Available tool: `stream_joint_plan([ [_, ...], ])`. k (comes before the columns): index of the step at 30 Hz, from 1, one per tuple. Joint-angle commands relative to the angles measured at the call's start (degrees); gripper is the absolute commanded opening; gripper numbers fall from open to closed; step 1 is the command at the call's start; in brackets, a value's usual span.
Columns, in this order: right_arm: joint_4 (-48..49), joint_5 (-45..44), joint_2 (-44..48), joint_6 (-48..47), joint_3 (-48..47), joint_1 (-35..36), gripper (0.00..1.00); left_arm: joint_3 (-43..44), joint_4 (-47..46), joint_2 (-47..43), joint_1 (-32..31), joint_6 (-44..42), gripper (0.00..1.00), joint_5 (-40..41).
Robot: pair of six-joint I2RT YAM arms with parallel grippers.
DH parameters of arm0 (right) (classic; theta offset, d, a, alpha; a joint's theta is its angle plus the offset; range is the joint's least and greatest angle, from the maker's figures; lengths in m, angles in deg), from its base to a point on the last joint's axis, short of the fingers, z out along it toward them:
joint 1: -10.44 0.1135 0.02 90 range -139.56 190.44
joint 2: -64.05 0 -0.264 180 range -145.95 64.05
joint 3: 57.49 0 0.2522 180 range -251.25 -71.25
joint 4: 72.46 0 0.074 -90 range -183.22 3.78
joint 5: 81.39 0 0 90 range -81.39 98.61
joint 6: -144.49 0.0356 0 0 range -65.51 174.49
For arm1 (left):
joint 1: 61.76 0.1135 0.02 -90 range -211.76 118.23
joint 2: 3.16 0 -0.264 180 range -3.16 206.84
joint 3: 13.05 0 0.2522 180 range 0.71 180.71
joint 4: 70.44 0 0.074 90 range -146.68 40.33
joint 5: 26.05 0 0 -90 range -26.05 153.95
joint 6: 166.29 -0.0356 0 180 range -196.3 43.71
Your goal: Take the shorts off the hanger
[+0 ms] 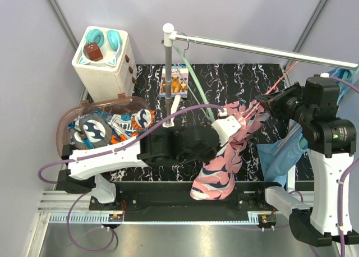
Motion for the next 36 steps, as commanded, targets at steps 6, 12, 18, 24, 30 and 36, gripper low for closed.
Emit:
stream_joint_plan([
  [6,4.7,-6.8,-1.0,-4.9,-2.2,-0.2,0.00,-10.9,-0.4,-14.9,-0.3,5.9,0.00,-2.5],
  [12,3.7,-5.5,-1.8,-5.1,-2.5,-0.3,0.00,-19.2,-0.4,-22.9,-0.3,10.5,0.00,-2.5],
  [18,3.8,1.8,-0.7,-5.0,-0.4,-0.3,0.00,-25.5,-0.6,-28.4,-0.3,15.1,0.00,0.4],
  [24,1.9,20.8,1.5,-5.3,5.0,-0.3,0.00,-24.1,-3.7,-25.3,-0.2,16.8,0.00,1.7],
  [30,-4.8,30.6,6.0,-8.4,9.5,-0.3,0.00,-19.4,-6.3,-18.2,0.6,16.8,0.00,4.2],
  [36,-12.3,27.0,7.5,-14.5,2.3,-0.3,0.00,-19.5,-6.3,-17.0,6.3,23.0,0.00,3.3],
])
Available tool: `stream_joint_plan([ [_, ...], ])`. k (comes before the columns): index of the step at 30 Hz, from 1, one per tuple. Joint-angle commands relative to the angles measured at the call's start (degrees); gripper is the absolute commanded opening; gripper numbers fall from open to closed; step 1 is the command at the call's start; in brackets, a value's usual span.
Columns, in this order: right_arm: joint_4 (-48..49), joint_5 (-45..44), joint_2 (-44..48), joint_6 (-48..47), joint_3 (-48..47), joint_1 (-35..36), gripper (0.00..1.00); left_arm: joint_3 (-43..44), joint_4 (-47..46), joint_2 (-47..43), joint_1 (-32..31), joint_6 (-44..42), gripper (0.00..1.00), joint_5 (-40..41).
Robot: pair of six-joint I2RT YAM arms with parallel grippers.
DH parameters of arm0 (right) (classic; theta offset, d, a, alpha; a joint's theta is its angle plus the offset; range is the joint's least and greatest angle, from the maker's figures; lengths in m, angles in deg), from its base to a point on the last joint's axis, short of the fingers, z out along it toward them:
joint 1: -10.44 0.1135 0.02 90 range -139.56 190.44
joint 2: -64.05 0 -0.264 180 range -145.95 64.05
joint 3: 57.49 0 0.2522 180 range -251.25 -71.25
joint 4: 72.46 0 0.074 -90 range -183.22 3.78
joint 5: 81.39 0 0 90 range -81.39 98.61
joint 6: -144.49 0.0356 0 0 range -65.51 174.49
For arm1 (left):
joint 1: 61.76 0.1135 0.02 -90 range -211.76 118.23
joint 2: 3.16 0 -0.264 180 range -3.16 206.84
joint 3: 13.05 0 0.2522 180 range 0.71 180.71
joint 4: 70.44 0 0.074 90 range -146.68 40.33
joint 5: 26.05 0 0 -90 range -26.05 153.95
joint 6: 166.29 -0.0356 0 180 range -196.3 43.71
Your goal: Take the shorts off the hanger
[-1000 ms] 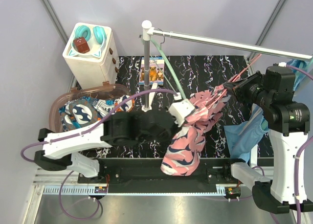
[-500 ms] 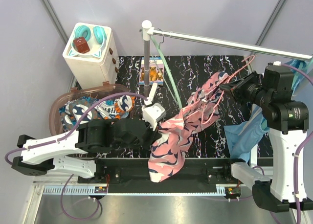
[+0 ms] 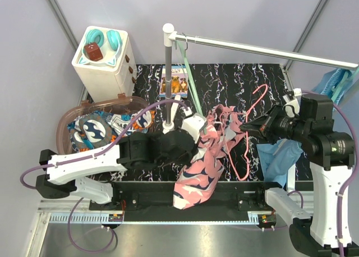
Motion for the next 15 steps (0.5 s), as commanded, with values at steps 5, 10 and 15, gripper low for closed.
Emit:
stream_joint_plan([
  [5,-6.9,-2.3,1.6,-7.0,-9.7,-0.1,0.00,-4.5,-3.7,-4.9,5.7,8.1,0.00,-2.0],
  [10,-6.2,-4.7,0.9,-8.4,-10.8,-0.2,0.00,-13.0,-3.7,-10.1,7.8,15.0,0.00,-4.1],
  [15,-2.6,-3.4,-0.7,-8.7,-9.7,-0.2,0.00,-17.6,-2.2,-16.9,14.2,19.9,0.00,-4.9],
])
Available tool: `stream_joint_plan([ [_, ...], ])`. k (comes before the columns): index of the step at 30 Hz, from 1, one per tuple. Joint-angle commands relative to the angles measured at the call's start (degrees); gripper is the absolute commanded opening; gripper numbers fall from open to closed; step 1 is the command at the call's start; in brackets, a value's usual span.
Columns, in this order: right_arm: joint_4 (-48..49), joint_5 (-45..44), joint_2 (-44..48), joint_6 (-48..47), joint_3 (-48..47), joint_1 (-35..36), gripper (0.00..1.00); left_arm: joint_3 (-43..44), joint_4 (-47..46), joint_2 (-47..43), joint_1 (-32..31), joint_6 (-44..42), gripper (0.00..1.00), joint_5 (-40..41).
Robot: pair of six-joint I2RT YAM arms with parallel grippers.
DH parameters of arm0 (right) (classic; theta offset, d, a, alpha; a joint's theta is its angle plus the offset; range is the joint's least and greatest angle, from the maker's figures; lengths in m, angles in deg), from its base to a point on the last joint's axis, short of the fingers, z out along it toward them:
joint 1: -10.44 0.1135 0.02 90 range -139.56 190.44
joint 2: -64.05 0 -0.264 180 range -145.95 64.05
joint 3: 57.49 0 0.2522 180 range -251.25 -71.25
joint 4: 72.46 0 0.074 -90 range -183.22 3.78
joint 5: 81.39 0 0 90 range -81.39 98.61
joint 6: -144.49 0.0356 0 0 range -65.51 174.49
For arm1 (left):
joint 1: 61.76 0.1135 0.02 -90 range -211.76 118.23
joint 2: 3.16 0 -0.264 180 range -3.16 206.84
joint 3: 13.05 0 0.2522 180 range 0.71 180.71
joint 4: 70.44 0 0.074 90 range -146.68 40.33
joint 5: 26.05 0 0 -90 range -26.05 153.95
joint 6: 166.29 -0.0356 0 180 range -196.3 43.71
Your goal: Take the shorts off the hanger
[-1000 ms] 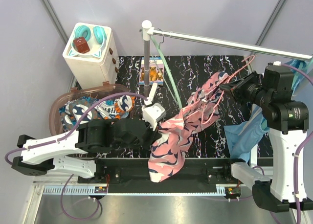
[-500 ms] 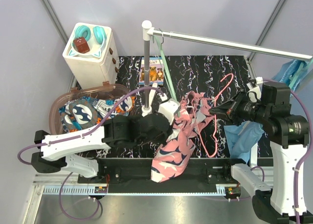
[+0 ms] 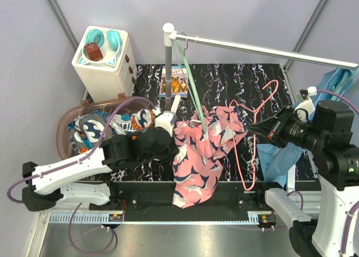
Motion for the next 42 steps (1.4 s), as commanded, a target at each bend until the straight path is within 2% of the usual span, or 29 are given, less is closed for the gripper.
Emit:
stream_joint_plan([
  [1,2.1,0.6,-2.9,-2.0,0.2,-0.2,0.00,-2.4,0.0,-6.2,6.2,6.2,0.00,-1.5],
  [6,3.8,1.4,-5.4,-3.6,0.0,-0.1,0.00,2.1,5.1,-9.7,15.6,2.8,0.00,0.1],
  [11,4.8,1.5,-6.8,-4.2,0.0,-0.1,0.00,15.6,10.5,-9.2,23.1,-3.4,0.00,7.6],
  [17,5.0,1.5,-7.3,-4.4,0.0,-0.2,0.00,39.1,10.2,-2.1,25.7,-14.8,0.00,17.3],
  [18,5.1,1.5,-7.4,-4.3,-0.1,-0.1,0.00,45.0,9.6,-0.9,25.7,-18.3,0.00,18.3],
  [22,5.3,1.5,-8.1,-4.6,-0.7,-0.2,0.00,56.2,2.6,4.0,25.9,-27.5,0.00,21.7],
  [27,5.4,1.7,-9.6,-5.0,-2.6,-0.1,0.00,57.1,-8.6,5.1,25.9,-39.8,0.00,28.2],
  [33,5.5,2.4,-9.8,-5.3,-1.6,-0.2,0.00,55.9,-20.0,5.4,26.2,-51.7,0.00,30.4],
  [38,6.4,3.6,-9.2,-4.6,1.0,-0.2,0.00,60.1,-27.4,7.9,26.4,-61.8,0.00,31.4],
  [42,6.6,4.0,-9.1,-4.2,1.5,-0.2,0.00,58.5,-34.7,7.9,26.4,-67.0,0.00,32.7],
])
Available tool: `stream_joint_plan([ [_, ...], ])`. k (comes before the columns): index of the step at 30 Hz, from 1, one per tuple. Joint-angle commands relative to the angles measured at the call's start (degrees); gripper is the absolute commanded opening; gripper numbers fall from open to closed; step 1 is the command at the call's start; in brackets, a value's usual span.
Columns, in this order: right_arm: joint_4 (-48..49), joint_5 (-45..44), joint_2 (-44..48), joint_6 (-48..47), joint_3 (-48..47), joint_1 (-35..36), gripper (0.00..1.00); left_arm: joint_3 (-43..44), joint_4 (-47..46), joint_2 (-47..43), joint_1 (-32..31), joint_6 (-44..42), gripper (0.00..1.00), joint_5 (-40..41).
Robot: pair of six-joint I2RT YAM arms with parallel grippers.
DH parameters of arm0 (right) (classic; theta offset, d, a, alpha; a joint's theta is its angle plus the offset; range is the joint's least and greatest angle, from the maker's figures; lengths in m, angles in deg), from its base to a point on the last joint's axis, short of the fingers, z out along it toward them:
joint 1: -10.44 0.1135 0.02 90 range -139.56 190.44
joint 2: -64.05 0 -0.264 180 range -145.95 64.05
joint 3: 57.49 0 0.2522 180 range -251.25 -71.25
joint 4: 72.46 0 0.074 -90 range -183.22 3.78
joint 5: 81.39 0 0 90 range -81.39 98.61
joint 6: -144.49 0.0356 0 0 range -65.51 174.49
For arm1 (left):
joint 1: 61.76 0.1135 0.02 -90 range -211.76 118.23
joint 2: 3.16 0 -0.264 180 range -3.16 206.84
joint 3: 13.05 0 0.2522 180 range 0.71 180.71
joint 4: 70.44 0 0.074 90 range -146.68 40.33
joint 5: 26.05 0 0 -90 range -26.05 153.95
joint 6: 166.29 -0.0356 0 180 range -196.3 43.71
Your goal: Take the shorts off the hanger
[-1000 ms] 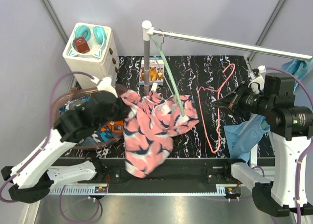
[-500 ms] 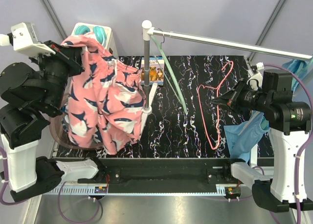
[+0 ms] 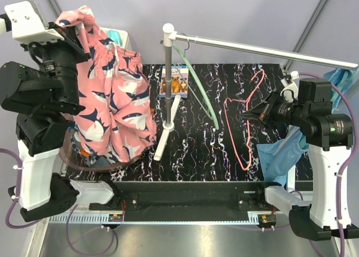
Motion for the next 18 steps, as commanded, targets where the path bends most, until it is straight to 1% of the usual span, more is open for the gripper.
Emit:
stream_joint_plan([
  [1,3.2,2.1,0.7,-0.4,0.4,-0.1,0.00,-0.2,-13.8,-0.9,0.5,-10.2,0.00,3.5],
  [4,3.2,1.8,1.1,-0.2,0.7,-0.1,0.00,-6.2,-14.8,-2.6,0.9,-8.8,0.00,5.1],
  [5,3.2,1.6,1.1,-0.3,0.8,-0.1,0.00,-11.2,-14.7,-3.4,0.9,-7.1,0.00,5.6],
  [6,3.2,1.6,1.1,-0.5,0.8,-0.1,0.00,-14.2,-14.4,-5.3,1.2,-6.1,0.00,6.2],
  [7,3.2,1.5,1.1,-0.5,0.8,-0.2,0.00,-17.4,-14.1,-6.2,2.5,-5.1,0.00,6.2],
  [8,3.2,1.4,0.9,-0.5,0.6,-0.1,0.00,-23.8,-12.7,-7.1,3.7,-2.0,0.00,6.1],
  [9,3.3,1.3,0.9,-0.5,0.5,-0.2,0.00,-26.4,-11.0,-8.0,5.3,0.3,0.00,5.9],
  [10,3.3,1.2,1.0,-0.5,0.2,-0.1,0.00,-28.6,-9.0,-9.1,9.2,3.0,0.00,4.9],
  [11,3.3,1.1,0.9,-0.4,0.1,-0.2,0.00,-32.6,-3.7,-9.6,11.3,10.2,0.00,4.7],
  [12,3.4,1.1,0.9,-0.5,0.0,-0.2,0.00,-33.9,0.1,-10.2,16.7,15.3,0.00,2.4],
  [13,3.4,1.1,0.8,-0.6,0.0,-0.2,0.00,-36.0,4.0,-10.4,19.7,24.9,0.00,0.0],
  [14,3.4,1.1,0.7,-0.6,0.0,-0.1,0.00,-36.8,10.3,-10.5,22.7,29.1,0.00,-2.4],
  [15,3.4,1.1,0.6,-0.7,0.1,-0.2,0.00,-37.6,12.8,-10.6,28.0,32.5,0.00,-6.9],
  [16,3.4,1.2,0.6,-0.7,0.1,-0.2,0.00,-39.3,14.6,-10.9,29.5,37.2,0.00,-7.9],
  [18,3.7,1.2,0.6,-0.5,0.3,-0.2,0.00,-39.7,17.1,-11.7,30.7,39.7,0.00,-8.2],
])
